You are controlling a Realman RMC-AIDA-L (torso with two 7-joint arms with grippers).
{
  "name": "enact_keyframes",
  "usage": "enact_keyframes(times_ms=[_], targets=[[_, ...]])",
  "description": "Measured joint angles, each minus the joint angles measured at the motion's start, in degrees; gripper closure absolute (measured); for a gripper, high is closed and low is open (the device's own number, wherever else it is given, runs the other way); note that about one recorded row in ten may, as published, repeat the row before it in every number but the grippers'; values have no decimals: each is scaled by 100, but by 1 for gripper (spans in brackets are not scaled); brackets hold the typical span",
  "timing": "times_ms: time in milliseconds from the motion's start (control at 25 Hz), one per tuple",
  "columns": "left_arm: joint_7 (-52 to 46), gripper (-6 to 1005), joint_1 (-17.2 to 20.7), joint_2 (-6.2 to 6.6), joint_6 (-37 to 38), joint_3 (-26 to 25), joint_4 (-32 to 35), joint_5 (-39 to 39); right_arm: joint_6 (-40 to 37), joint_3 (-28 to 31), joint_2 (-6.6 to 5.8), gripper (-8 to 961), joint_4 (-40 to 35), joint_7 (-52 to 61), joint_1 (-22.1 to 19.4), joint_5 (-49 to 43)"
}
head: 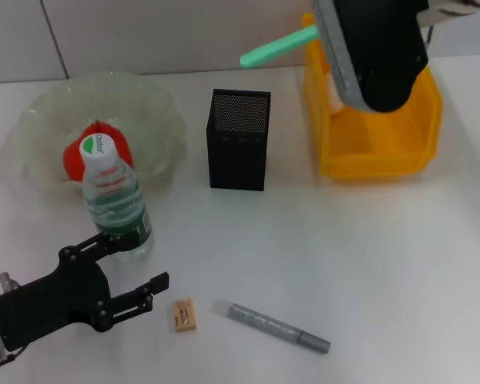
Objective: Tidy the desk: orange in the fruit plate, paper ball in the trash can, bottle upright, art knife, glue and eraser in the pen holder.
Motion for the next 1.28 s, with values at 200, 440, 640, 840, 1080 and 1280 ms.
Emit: enact_keyframes(times_ms=[200,440,640,840,1080,1280], targets=[[20,214,-7,-8,-2,2,-99,-118,119,-150,-14,799,76,-487,19,-11],[22,214,-36,-11,-15,2,-135,-182,595,-145,-130,799,412,-1135,40,-23],[7,214,-44,-12,-18,0,-177,-252,1028,-187,-167,799,851,-1482,60,-23],[19,214,-45,-11,-19,0,-264,-362,1211,-353,-201,800,1035,-1549,87,-21],[22,214,-44,-11,-57,2,-298,-409,1373,-542,-204,800,1316,-1658,200,-16],[32,214,-45,-11,-62,2,-333,-431,1582,-677,-192,800,1705,-1795,378,-19]])
